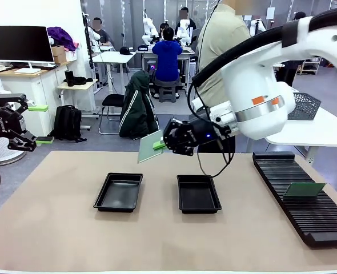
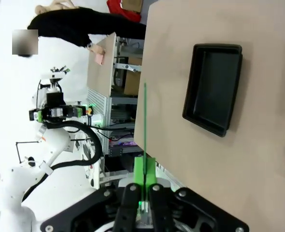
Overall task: Inspect and transfer BCBs to ESD trays.
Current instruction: Pick up the Blank PCB from the PCB Rack and place it in the left ESD tray.
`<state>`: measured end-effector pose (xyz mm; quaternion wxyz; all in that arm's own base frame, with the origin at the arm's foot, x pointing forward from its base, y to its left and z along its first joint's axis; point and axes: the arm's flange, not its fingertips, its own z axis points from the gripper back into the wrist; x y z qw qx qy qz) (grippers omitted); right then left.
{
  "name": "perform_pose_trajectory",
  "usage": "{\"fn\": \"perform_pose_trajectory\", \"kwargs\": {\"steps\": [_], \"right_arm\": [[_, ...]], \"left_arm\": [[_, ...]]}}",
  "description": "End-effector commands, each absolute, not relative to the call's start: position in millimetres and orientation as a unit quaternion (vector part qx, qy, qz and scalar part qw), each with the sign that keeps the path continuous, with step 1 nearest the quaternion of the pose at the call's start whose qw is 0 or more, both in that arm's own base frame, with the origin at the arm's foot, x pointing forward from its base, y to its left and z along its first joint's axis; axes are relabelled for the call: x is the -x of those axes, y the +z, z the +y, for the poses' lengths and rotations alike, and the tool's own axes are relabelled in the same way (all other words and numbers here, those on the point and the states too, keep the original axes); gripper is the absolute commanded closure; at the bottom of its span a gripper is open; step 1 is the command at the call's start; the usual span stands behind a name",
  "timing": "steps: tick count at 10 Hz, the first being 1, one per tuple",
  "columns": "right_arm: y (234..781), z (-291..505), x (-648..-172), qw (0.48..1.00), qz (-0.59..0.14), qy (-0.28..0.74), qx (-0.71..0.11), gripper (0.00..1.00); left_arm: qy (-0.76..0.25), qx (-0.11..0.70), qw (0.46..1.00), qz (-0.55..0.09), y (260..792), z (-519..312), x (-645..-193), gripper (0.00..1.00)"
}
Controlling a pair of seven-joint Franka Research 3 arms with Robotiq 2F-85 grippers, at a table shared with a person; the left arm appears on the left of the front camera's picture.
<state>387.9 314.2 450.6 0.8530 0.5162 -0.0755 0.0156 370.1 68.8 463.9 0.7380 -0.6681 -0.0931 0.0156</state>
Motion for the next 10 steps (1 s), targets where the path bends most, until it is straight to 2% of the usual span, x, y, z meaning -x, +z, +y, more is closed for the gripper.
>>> {"fn": "perform_pose_trajectory", "kwargs": {"steps": [1,6,10], "right_arm": [[426,336,-396,0.834,-0.086,0.014,-0.545,0.98],[370,367,-409,0.829,-0.049,0.028,-0.557,0.98],[333,387,-424,0.832,-0.049,0.015,-0.553,0.98]], "left_arm": [[0.016,0.669,0.737,-0.093,464,69,-369,0.00],[0.016,0.669,0.737,-0.093,464,69,-369,0.00],[0.016,0.669,0.737,-0.093,464,69,-369,0.00]]}}
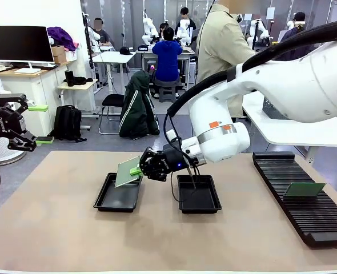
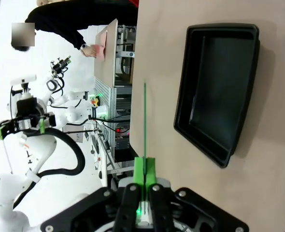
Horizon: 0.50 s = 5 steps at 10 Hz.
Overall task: Inspect and transfer BCBs to ESD trays.
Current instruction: Pick up the Blank PCB from the PCB Rack and place it in the left ESD tray.
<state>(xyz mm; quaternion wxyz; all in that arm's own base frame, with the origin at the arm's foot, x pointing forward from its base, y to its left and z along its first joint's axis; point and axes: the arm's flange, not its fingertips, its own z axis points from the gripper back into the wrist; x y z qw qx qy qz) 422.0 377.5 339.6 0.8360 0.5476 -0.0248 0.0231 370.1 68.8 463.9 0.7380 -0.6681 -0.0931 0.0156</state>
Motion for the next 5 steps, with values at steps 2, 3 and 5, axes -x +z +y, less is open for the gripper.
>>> {"fn": "perform_pose_trajectory", "kwargs": {"steps": [2,3,5], "right_arm": [[322,393,-431,0.831,-0.068,-0.010,-0.552,0.98],[317,395,-433,0.833,-0.069,-0.014,-0.549,0.98],[309,401,-439,0.835,-0.069,-0.019,-0.545,0.98]], "left_arm": [[0.016,0.669,0.737,-0.093,464,69,-369,0.00],[0.016,0.669,0.737,-0.093,464,69,-369,0.00],[0.016,0.669,0.737,-0.093,464,69,-369,0.00]]}}
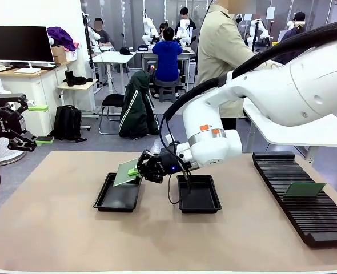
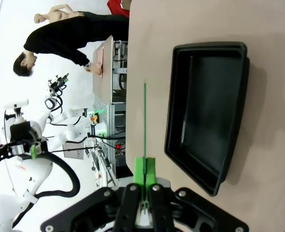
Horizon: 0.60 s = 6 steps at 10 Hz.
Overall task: Inspect and transfer BCBs to ESD trays.
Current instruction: Pick up the Blank PCB from the PCB Rack and place it in the left ESD tray.
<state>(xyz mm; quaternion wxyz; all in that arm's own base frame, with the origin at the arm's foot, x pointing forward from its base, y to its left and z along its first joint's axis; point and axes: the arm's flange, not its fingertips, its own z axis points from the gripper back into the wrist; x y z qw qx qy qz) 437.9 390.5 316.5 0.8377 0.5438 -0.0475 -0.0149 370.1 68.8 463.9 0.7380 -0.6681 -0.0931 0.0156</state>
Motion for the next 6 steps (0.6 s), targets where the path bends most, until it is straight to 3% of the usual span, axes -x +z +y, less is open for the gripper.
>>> {"fn": "perform_pose_trajectory", "kwargs": {"steps": [1,6], "right_arm": [[303,405,-444,0.838,-0.071,-0.028,-0.541,0.98],[273,418,-457,0.850,-0.057,-0.051,-0.521,0.98]], "left_arm": [[0.016,0.669,0.737,-0.093,464,69,-369,0.00],[0.016,0.669,0.737,-0.093,464,69,-369,0.00]]}}
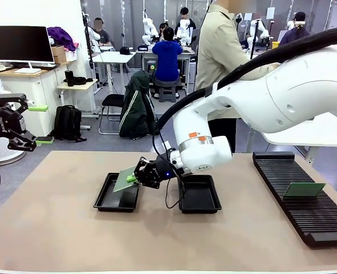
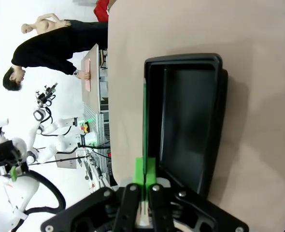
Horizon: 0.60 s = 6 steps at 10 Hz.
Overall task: Inspect and transfer BCBs to ESD trays.
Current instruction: Pick up the Blank PCB from the PCB Rack and place it in the left ESD tray.
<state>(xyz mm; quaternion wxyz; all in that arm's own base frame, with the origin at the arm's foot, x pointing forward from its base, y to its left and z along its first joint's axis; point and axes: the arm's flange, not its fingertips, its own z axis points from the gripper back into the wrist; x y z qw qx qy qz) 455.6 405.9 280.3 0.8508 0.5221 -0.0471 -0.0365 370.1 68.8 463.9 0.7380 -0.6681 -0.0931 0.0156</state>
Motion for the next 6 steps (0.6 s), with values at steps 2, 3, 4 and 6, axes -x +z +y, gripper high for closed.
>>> {"fn": "perform_pose_trajectory", "kwargs": {"steps": [2,3,4,6], "right_arm": [[267,423,-457,0.855,-0.051,-0.050,-0.513,0.98],[266,424,-457,0.857,-0.051,-0.051,-0.510,0.98],[262,427,-458,0.860,-0.044,-0.051,-0.506,0.98],[257,432,-458,0.865,-0.035,-0.051,-0.498,0.98]], "left_arm": [[0.016,0.669,0.737,-0.093,464,69,-369,0.00],[0.016,0.669,0.737,-0.093,464,69,-369,0.00],[0.016,0.669,0.737,-0.093,464,69,-369,0.00],[0.016,0.669,0.737,-0.093,464,69,-369,0.00]]}}
